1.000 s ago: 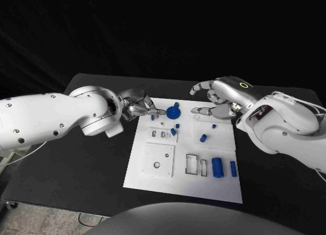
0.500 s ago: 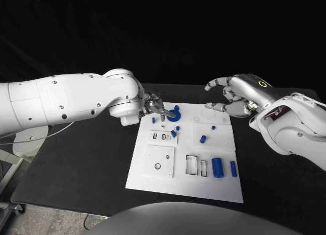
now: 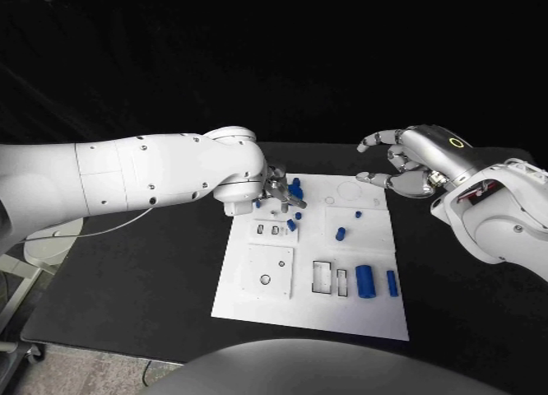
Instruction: Assemble the parts on the task board
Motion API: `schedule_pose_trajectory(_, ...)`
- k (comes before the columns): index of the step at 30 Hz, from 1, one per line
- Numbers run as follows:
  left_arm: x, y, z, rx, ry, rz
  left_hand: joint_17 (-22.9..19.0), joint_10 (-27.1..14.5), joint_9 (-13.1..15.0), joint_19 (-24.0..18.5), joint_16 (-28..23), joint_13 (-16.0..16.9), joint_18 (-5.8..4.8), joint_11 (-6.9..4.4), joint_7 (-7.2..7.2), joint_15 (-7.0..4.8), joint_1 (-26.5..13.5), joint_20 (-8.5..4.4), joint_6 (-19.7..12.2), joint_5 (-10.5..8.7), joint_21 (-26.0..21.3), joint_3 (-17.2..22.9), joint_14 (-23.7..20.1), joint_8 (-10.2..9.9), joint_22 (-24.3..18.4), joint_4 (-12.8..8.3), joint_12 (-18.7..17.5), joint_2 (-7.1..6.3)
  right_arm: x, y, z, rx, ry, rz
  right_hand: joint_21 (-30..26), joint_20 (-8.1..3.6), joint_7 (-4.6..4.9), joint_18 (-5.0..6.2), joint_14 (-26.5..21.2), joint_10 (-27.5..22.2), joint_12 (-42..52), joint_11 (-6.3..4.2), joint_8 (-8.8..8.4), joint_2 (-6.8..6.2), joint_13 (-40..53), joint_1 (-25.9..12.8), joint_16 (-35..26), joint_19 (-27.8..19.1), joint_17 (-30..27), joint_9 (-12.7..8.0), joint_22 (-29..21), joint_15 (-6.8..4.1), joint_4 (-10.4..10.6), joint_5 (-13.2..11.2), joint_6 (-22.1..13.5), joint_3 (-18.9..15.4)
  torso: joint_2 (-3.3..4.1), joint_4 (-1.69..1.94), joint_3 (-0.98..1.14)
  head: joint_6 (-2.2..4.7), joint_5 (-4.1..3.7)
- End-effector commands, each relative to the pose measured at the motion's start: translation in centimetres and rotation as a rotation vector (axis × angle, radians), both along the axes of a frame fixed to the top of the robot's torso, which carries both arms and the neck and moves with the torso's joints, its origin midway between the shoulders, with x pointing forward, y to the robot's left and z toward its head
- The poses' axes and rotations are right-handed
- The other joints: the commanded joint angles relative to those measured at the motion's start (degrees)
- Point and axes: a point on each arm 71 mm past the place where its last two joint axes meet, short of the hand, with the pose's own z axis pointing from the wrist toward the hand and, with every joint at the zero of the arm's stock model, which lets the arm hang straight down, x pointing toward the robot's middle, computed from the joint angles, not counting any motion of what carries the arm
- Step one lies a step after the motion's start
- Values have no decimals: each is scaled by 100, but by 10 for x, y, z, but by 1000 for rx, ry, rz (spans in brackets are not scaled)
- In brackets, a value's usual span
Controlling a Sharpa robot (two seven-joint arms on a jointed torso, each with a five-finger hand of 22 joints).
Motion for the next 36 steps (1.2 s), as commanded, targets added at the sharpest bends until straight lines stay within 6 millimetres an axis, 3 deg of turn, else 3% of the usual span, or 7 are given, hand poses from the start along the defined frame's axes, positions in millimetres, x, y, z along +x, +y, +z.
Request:
schedule_pose_trajectory(1,0,-2,-6,26,-5,-1,1507,599,32,550,14,1508,-31,-56,-48,-53,-24,-55,12,14,22,10,612,2,1472,-17,14,47,0,-2,0,-3,3,-8,17,4,3,-33,438,601,22,21,41,32,1510,-9,16,30,1007,-7,925,18,37,23,55,-5,-6,3,1,0,16)
schedule_pose_trajectory(3,0,-4,-9,27,-1,1,1507,599,67,556,14,1508,-32,-66,-61,-61,-20,-63,42,22,25,17,612,2,1477,-27,14,50,0,-2,0,-3,4,-10,18,4,3,-33,438,601,22,21,43,32,1510,-10,18,31,1009,-8,926,18,38,25,60,-6,-8,15,2,0,7)
schedule_pose_trajectory(8,-2,-4,-19,24,10,10,1507,599,128,558,14,1508,-33,-87,-85,-80,9,-81,97,53,26,39,612,-12,1478,-61,14,50,1,-2,-1,-5,11,-11,16,4,3,-33,439,601,22,21,52,35,1510,-13,19,31,1010,-11,927,17,45,32,83,-9,-18,-9,3,0,-1)
schedule_pose_trajectory(11,-3,-2,-21,26,7,16,1507,599,203,566,14,1508,-35,-112,-113,-103,22,-102,175,71,30,53,612,-9,1484,-84,14,44,1,-3,-2,-7,16,-14,13,3,3,-32,438,601,22,21,55,37,1510,-15,17,31,1008,-13,927,17,48,34,92,-10,-18,10,5,0,-24)
schedule_pose_trajectory(16,-3,1,-23,32,2,19,1507,599,268,570,14,1508,-36,-130,-133,-121,21,-119,228,79,32,60,612,-5,1487,-96,14,40,2,-4,-4,-10,24,-18,14,3,4,-32,438,601,22,21,58,39,1510,-17,16,31,1007,-14,928,17,51,37,101,-11,-28,-17,21,0,8)
schedule_pose_trajectory(30,-8,3,-29,39,20,9,1507,599,400,544,14,1508,-28,-166,-170,-154,28,-153,303,109,17,88,612,-6,1466,-120,14,49,4,-4,-6,-16,36,-24,9,3,5,-31,437,601,22,21,63,44,1510,-20,11,30,1003,-18,928,17,58,44,118,-12,-41,-9,26,0,-2)
schedule_pose_trajectory(36,-9,3,-34,41,32,12,1507,599,416,538,14,1508,-27,-169,-169,-161,22,-162,278,119,14,96,612,-54,1462,-118,14,57,4,-4,-7,-18,40,-25,11,3,5,-32,438,601,22,21,65,45,1510,-21,15,31,1006,-20,929,17,59,47,124,-13,-35,-21,17,0,-9)
